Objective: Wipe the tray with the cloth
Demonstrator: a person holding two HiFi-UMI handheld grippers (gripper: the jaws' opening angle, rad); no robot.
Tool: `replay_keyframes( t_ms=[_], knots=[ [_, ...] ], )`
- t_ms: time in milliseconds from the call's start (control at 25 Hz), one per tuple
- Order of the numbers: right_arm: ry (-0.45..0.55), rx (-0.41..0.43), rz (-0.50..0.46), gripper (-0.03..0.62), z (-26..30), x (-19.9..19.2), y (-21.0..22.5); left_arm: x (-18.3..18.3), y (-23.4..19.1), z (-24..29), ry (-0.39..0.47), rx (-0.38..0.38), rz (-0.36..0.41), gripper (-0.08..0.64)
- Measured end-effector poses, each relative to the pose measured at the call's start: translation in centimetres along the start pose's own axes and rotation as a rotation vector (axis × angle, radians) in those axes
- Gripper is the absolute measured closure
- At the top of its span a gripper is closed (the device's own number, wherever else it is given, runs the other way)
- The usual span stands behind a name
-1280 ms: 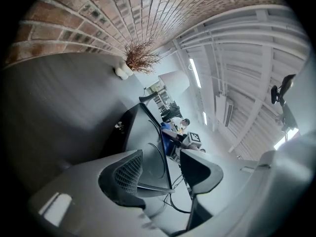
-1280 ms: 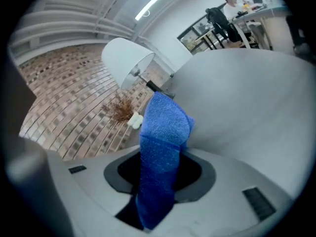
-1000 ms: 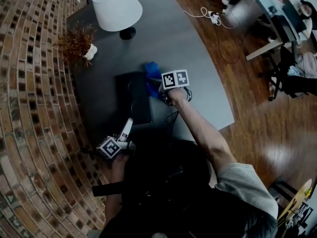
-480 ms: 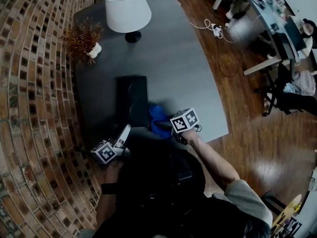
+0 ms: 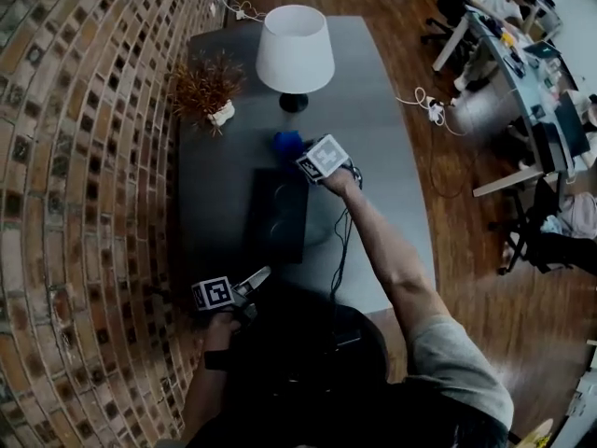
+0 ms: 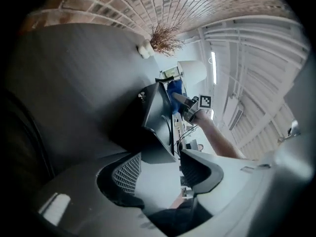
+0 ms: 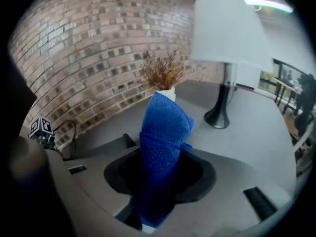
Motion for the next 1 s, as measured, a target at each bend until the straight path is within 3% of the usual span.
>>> replay_keyframes(
  t_ms=[80,120,240,360,560,680,800,880,1000],
  knots=[
    [-0.076,0.099,-0.007,0.440,2.2,-0.4,-0.3,0.7,0.1,0.6,0.058,0.016,0.007,0.325],
    [-0.074,0.148,0.032,0.445,2.6,-0.6,-0.2,1.1,0.0,0.8,0.073,0.025,0.032,0.290],
    [-0.008,0.254,0.202,0.446,2.2,-2.1,0.5,2.2,-0.1,0.6,0.103,0.050,0.074,0.291],
    [0.066,0.271,0.363,0.448,-0.2,-5.4,0.5,4.8,-0.5,-0.1,0.158,0.097,0.111,0.276],
    [0.237,0.242,0.654,0.449,-5.1,-13.5,-4.3,13.1,-0.2,0.7,0.230,0.099,0.170,0.262],
    [0.334,0.222,0.786,0.449,-6.4,-16.7,-9.5,17.5,1.1,3.1,0.210,0.124,0.259,0.262],
    [0.383,0.134,0.852,0.447,-7.0,-19.1,-11.6,18.5,2.3,4.6,0.152,0.153,0.351,0.262],
    [0.411,0.053,0.890,0.445,-7.7,-20.1,-10.5,18.0,3.5,3.7,0.165,0.125,0.374,0.264],
    [0.494,0.008,0.879,0.445,-9.0,-18.5,-7.6,15.7,5.9,1.0,0.199,0.082,0.438,0.314]
  ],
)
Point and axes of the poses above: the fingertips, and each gripper's own axes: z forward along the fingers, y to its right, x out of its top, the point moved 8 cm from there along -z, backward along the fingers, and after that the axes turned 8 degrees about -z, right-handed, at the moved point
